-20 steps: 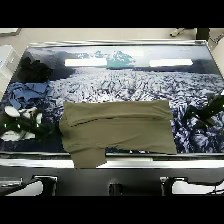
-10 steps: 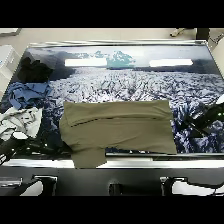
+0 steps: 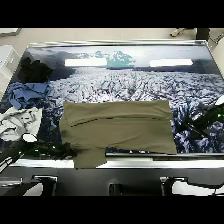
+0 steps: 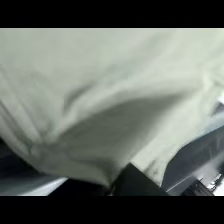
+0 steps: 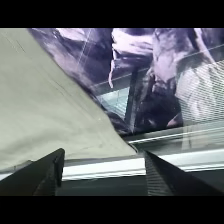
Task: Fold the clothes and pants, and hang the long-sleeved shirts on hangers.
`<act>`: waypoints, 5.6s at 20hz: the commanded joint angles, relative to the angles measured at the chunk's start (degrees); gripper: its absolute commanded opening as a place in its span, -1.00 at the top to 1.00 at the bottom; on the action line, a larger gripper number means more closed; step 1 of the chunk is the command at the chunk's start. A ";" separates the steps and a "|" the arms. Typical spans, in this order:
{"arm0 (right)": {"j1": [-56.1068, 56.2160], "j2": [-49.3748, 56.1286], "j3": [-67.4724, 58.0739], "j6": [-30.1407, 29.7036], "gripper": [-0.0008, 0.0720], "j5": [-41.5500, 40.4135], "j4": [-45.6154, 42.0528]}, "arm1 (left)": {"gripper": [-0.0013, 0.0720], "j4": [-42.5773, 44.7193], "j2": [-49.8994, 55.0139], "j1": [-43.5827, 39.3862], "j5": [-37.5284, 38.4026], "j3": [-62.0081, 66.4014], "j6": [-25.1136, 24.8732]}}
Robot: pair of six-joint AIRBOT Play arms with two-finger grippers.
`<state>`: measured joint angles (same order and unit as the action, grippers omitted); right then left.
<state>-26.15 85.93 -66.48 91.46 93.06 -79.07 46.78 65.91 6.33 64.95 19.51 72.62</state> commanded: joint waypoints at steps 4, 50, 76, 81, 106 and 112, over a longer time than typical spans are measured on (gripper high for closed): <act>-0.02 -3.15 15.10 -3.58 -0.77 -7.17 0.87 | 0.91 -0.26 -0.55 -1.27 -2.67 0.00 -0.66; 6.43 19.45 -10.99 -8.57 -0.80 -20.61 30.58 | -0.59 -3.96 19.04 -6.40 4.90 61.18 8.83; 8.26 -22.64 -12.68 -6.62 0.87 -8.35 41.70 | 0.91 -59.54 63.08 -59.04 -38.84 86.79 15.87; 8.39 -17.73 -12.66 -6.67 0.87 -10.10 40.92 | 0.92 -39.41 60.98 -50.86 -27.71 87.71 14.23; 26.38 7.63 -12.96 -3.43 -0.95 -26.45 33.44 | 0.91 4.92 5.77 -10.36 6.34 87.71 12.61; 8.44 5.92 0.24 -3.98 -0.88 -14.29 24.13 | 0.91 4.85 5.77 -10.47 6.10 87.71 12.90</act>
<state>-11.44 92.68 -73.56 89.62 73.82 -52.14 51.64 71.90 -4.10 70.89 107.20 85.47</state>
